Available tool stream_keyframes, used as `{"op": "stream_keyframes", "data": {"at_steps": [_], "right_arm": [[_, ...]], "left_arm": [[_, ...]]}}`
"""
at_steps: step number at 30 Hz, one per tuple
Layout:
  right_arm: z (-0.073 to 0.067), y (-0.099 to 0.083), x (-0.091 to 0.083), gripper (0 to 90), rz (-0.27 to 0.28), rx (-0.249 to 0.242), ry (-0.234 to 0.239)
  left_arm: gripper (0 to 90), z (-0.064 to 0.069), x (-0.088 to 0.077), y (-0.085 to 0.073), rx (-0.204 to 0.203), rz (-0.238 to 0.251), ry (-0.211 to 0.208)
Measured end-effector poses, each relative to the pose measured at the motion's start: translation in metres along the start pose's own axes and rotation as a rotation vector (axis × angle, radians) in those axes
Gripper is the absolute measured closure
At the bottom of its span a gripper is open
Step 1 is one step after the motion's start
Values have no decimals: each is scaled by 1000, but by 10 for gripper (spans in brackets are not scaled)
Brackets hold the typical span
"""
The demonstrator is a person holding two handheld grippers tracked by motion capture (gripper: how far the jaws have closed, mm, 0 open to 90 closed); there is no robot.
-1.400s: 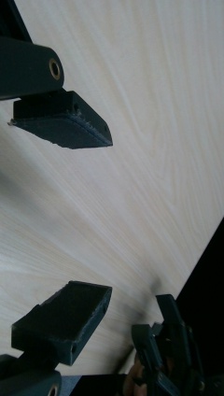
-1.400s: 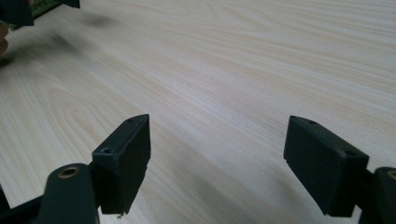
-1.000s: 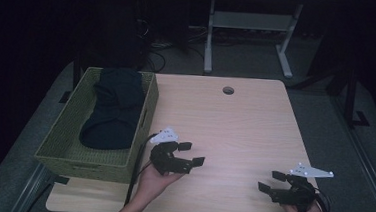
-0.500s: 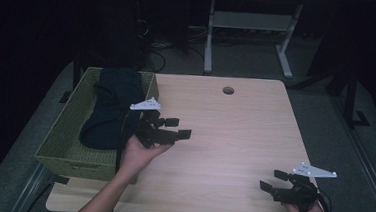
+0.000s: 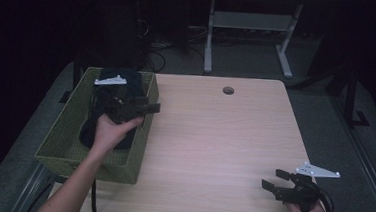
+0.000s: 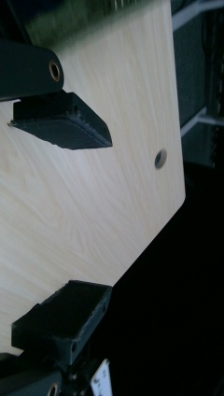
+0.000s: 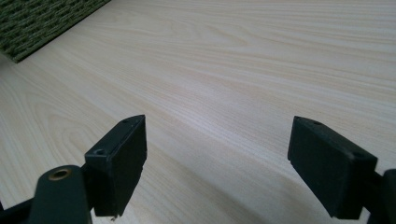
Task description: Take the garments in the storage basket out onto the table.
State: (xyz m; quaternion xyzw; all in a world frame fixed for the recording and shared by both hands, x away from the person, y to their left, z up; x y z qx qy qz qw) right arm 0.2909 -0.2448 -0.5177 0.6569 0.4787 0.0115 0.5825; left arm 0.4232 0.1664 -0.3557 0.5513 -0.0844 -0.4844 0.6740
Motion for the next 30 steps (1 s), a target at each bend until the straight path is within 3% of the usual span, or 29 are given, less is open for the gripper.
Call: {"op": "stream_keyframes", "data": {"at_steps": [1, 2, 5, 8, 15, 21, 26, 30], "right_arm": [[0, 0, 0, 193, 0, 0, 0], [0, 0, 0, 193, 2, 3, 3], [1, 0, 1, 193, 0, 4, 4], [0, 0, 1, 193, 0, 4, 7], [2, -2, -1, 194, 5, 13, 7], [4, -3, -5, 194, 12, 27, 8], [5, -4, -6, 194, 13, 31, 9], [5, -3, -8, 196, 23, 33, 11]], "left_arm": [[237, 0, 0, 0, 0, 0, 0], [237, -12, -5, 1, -11, -3, 16], [237, -24, -9, 2, -30, -1, 26], [237, -44, -11, 3, -65, 1, 50], [237, -69, -9, 1, -110, -1, 80], [237, -99, -9, -5, -144, -30, 146], [239, -115, -8, -6, -182, -8, 168], [239, -127, -6, -9, -204, -20, 189]]}}
Point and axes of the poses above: each handheld gripper's, and its own axes: x roughly forward along the jaws, y roughly out of its top, z roughly to its right, the point moved 9 cm from there along x, roughly forward along the jaws, and after that the axes turned 2 degrees about y, right-handed, at the moved point
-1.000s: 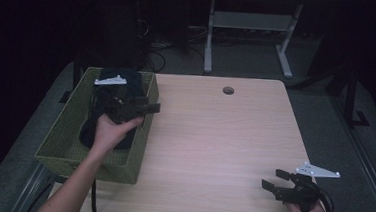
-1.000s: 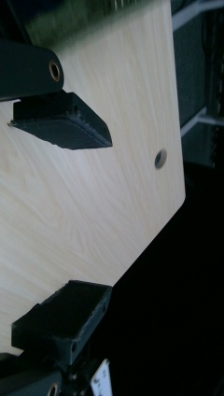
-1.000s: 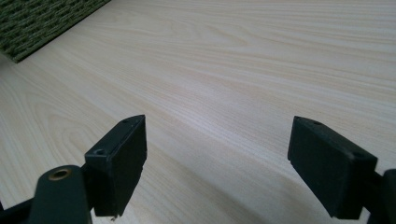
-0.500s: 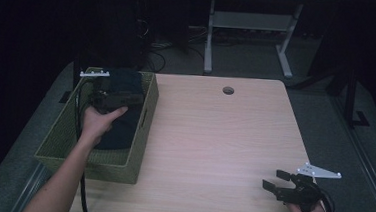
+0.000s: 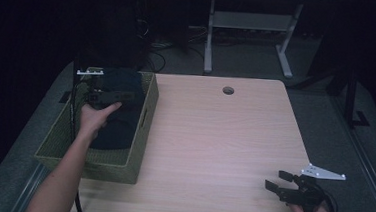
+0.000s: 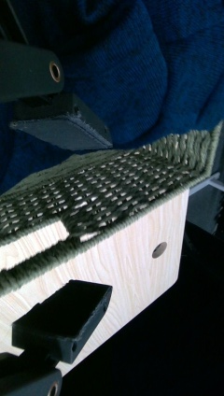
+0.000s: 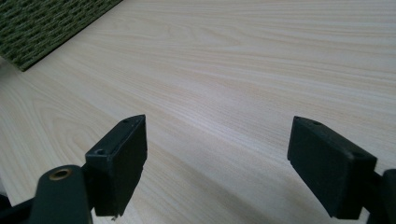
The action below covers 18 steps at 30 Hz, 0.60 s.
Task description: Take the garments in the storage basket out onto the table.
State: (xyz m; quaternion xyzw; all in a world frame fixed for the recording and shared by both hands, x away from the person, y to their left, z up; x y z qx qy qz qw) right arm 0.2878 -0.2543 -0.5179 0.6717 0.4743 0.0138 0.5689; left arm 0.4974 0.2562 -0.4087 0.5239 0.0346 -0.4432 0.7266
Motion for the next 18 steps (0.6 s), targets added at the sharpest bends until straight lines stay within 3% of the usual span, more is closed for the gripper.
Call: {"op": "stream_keyframes", "data": {"at_steps": [10, 17, 18], "right_arm": [[1, 0, -2, 196, 3, 6, 5], [1, 0, -4, 196, 9, 8, 5], [2, 1, -4, 196, 13, 8, 5]], "left_arm": [[249, -29, 8, -4, -63, -22, 61], [257, -45, 13, -12, -98, -64, 104], [257, -52, 14, -15, -114, -78, 124]]}}
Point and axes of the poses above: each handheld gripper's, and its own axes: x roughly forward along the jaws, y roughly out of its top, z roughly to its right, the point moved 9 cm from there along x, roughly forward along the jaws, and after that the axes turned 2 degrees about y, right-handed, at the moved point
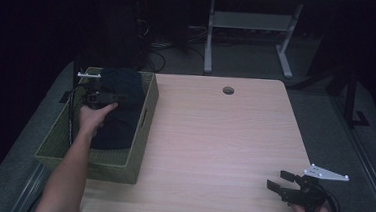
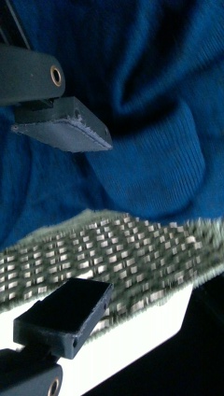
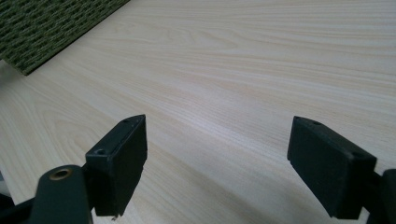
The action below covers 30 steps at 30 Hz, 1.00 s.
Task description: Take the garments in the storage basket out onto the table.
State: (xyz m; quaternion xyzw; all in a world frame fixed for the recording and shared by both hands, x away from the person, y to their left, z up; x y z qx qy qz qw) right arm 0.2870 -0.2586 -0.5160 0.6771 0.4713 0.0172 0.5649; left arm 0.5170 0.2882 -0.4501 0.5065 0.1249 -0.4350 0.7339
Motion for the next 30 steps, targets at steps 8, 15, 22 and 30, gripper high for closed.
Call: {"op": "stream_keyframes", "data": {"at_steps": [8, 15, 22, 30], "right_arm": [[1, 0, -4, 197, 9, 9, 4], [1, 0, -3, 201, 9, 12, 12], [0, -1, -3, 204, 5, 7, 17], [-1, -1, -3, 205, 3, 5, 20]], "left_arm": [[259, -25, 8, -10, -59, -53, 63], [259, -37, 17, -19, -96, -118, 91], [259, -42, 22, -25, -103, -159, 120], [267, -46, 28, -36, -79, -214, 157]]}}
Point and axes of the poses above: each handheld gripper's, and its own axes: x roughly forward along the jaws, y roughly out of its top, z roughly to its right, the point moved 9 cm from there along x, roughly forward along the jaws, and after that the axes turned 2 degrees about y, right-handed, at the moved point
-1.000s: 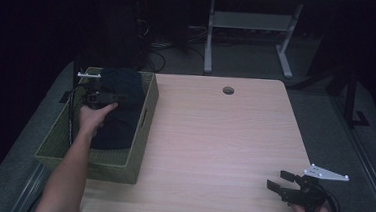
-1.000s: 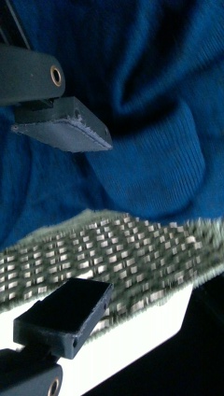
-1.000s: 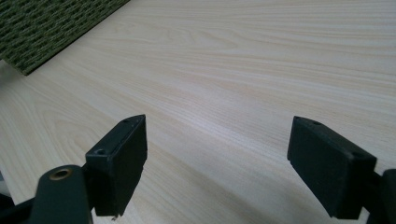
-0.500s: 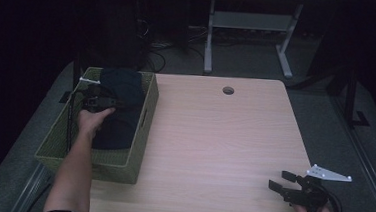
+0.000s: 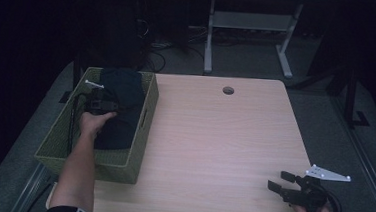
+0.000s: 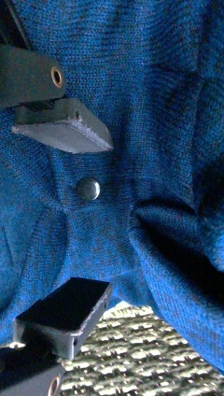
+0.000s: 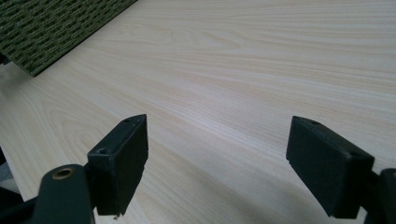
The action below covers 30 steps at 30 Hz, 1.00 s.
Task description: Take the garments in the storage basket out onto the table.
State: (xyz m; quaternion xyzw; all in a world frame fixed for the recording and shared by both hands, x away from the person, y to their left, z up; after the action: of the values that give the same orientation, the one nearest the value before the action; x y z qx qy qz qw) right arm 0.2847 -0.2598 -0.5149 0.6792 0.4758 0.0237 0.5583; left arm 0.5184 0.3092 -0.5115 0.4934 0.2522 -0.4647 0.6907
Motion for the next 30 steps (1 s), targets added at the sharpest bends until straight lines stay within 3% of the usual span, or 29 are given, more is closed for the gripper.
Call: {"op": "stream_keyframes", "data": {"at_steps": [1, 2, 4, 5, 6, 9, 14, 18, 19, 21, 25, 30], "right_arm": [[0, 0, 0, 205, 0, -2, -1], [0, 0, 0, 205, 1, -2, -1], [-1, 1, -1, 205, 2, -2, 0], [-1, 1, -1, 205, 2, -2, 0], [-1, 1, -1, 206, 3, -3, 0], [-1, 1, 0, 207, -1, -2, -1], [-2, 2, 0, 208, 1, -15, -1], [-2, 2, -1, 208, 1, -14, -1], [-2, 2, -1, 208, 2, -13, 0], [-2, 1, -1, 208, 1, -16, -1], [-2, 1, -1, 208, 0, -15, -1], [-2, 2, -3, 208, 8, -9, -2]], "left_arm": [[298, 0, 0, 0, 0, 0, 0], [336, -1, 1, -1, 51, 6, 50], [369, 0, 3, -3, 118, 8, 97], [392, 0, 3, -3, 118, 8, 97], [400, 2, 5, -4, 184, 15, 146], [423, 4, 8, -5, 234, 8, 200], [466, 4, 8, -5, 243, -10, 232], [559, 2, 6, -4, 242, -14, 243], [683, 0, 5, -4, 247, -17, 265], [692, -1, 4, -3, 256, -27, 278], [718, 0, 4, -2, 235, -55, 284], [736, 2, 0, -6, 173, -93, 250]]}}
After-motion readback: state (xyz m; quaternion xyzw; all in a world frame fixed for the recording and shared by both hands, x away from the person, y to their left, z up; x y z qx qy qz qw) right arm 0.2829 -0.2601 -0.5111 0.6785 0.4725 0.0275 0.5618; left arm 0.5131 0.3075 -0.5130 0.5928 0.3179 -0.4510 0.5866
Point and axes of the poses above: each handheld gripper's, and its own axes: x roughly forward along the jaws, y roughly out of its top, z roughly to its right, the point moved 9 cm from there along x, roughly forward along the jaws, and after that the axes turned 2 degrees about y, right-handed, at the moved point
